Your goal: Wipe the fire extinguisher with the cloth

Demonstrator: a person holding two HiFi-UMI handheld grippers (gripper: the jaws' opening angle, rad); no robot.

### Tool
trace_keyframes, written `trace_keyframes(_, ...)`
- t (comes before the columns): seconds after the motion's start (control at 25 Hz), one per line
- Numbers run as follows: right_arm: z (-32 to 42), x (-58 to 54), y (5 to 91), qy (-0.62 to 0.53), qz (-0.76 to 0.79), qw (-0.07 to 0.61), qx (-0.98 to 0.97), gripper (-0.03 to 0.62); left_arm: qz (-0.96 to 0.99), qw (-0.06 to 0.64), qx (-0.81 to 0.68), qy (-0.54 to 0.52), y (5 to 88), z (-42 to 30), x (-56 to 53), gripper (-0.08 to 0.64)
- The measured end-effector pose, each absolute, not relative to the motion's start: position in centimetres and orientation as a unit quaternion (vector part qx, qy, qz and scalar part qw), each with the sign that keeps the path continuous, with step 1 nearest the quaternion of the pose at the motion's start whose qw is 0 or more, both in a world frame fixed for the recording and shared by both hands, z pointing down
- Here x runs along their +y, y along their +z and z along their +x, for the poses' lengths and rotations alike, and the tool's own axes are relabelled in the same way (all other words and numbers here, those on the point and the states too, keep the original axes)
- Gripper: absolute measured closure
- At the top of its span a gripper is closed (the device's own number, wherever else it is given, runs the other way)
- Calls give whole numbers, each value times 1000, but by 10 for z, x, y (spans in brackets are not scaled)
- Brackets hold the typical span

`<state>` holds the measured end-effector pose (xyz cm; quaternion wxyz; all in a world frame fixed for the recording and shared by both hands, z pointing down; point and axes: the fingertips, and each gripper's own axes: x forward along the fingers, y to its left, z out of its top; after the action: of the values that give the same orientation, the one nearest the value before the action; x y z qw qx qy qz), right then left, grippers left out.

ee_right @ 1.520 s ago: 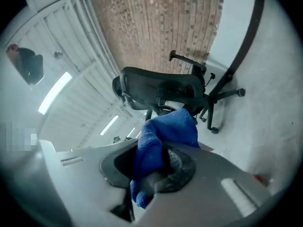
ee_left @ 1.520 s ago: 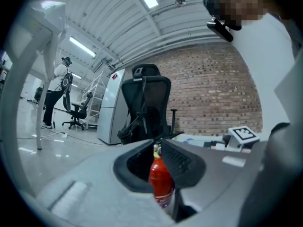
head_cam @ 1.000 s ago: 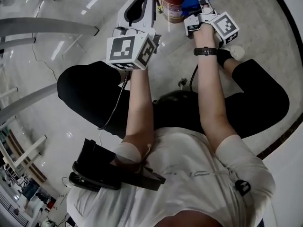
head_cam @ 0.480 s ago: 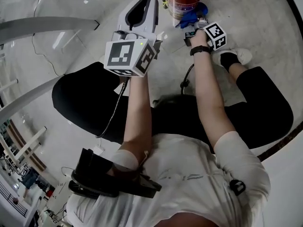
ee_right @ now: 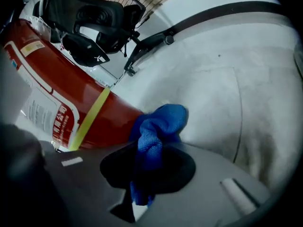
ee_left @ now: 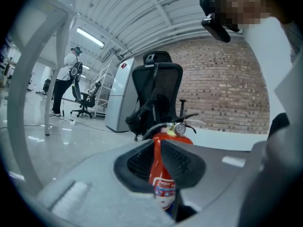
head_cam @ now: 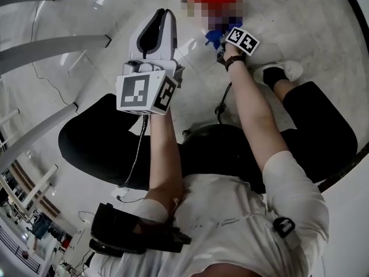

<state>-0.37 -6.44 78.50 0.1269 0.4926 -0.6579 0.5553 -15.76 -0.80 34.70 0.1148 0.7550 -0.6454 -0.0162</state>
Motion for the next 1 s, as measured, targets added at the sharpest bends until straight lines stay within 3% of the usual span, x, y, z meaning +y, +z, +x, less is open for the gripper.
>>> trace_keyframes(0.08,0,-71,752,549,491,97,-669,529,753,108,-648,-28,335,-163,-3,517)
trace_keyframes(0.4,8,-72,442,375,440,-209,-789,529,765,90,-630,-92,301,-152,24,517)
trace_keyframes(0.56,-17,-55,344,386,345,-335,-787,531,767,85,-627,-105,292,-148,32,517)
trace_keyframes(0.68,-43,-52,335,409,320,-344,-782,531,762,79,-633,-112,283,-153,36,517)
trace_keyframes(0.88,-35,-48,376,269,462,-231,-813,535,757,82,-639,-107,287,-159,34,518)
trace_keyframes(1.0,-22,-49,445,325,506,-225,-767,534,752,98,-645,-97,304,-166,30,518)
